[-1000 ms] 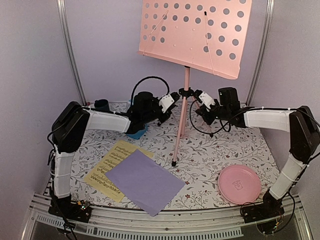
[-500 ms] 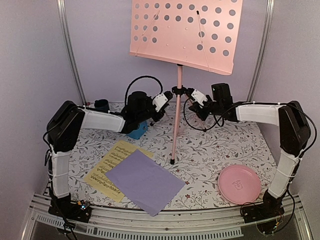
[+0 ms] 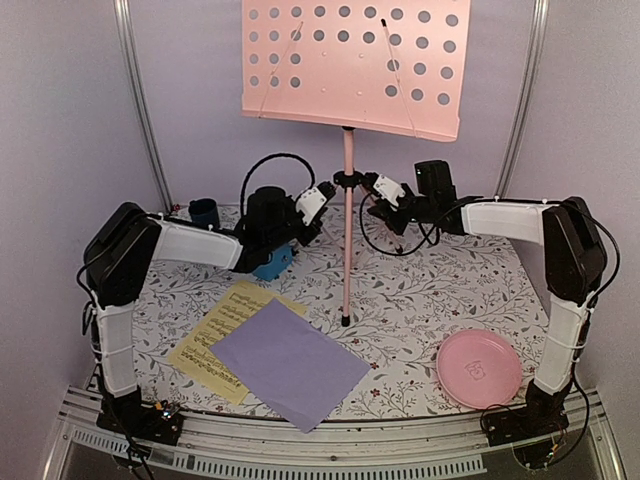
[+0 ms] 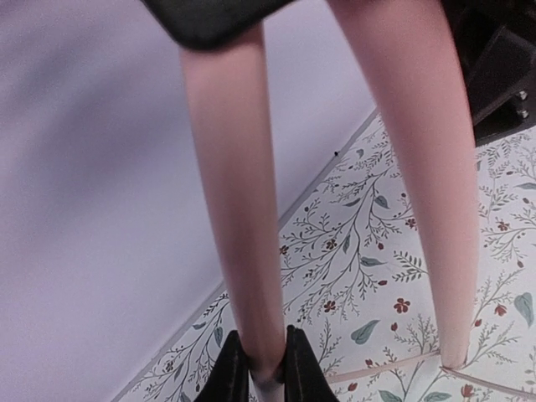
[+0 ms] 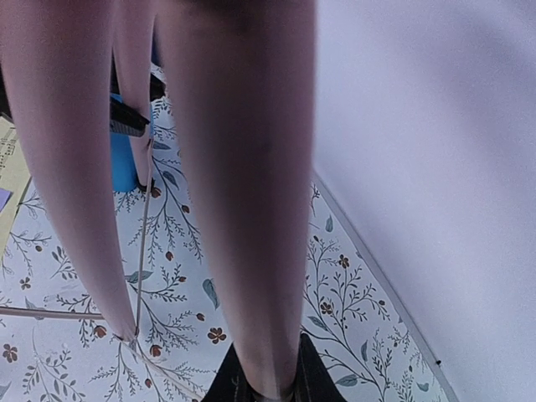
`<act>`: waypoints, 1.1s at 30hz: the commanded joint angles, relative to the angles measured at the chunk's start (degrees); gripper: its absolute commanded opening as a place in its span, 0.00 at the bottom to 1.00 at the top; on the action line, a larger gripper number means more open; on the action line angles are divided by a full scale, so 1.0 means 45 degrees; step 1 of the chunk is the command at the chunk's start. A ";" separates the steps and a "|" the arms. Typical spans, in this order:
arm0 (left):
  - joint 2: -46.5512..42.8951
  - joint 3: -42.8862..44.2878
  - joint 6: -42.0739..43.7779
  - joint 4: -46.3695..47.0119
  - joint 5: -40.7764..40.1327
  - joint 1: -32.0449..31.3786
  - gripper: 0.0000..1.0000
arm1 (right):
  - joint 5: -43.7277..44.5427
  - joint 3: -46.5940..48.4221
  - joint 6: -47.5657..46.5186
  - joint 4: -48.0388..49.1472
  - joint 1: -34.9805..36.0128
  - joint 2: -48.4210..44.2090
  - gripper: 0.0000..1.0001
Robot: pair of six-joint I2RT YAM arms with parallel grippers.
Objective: Set up the instrument practice props
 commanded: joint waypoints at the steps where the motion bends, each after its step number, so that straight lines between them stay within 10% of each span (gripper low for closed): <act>1: -0.1285 -0.0587 0.0696 -0.0137 -0.0753 -0.0136 0.00 | 0.1171 0.0553 0.0258 0.0686 -0.1253 0.0025 0.00; 19: -0.2032 -0.1408 0.0024 -0.1139 -0.1279 -0.0511 0.01 | 0.0213 0.1032 0.0435 0.0618 -0.1011 0.0226 0.16; 33: -0.2864 -0.1776 -0.0522 -0.1505 -0.1402 -0.0985 0.59 | 0.1275 -0.0193 0.1026 0.0705 -0.0201 -0.1565 0.75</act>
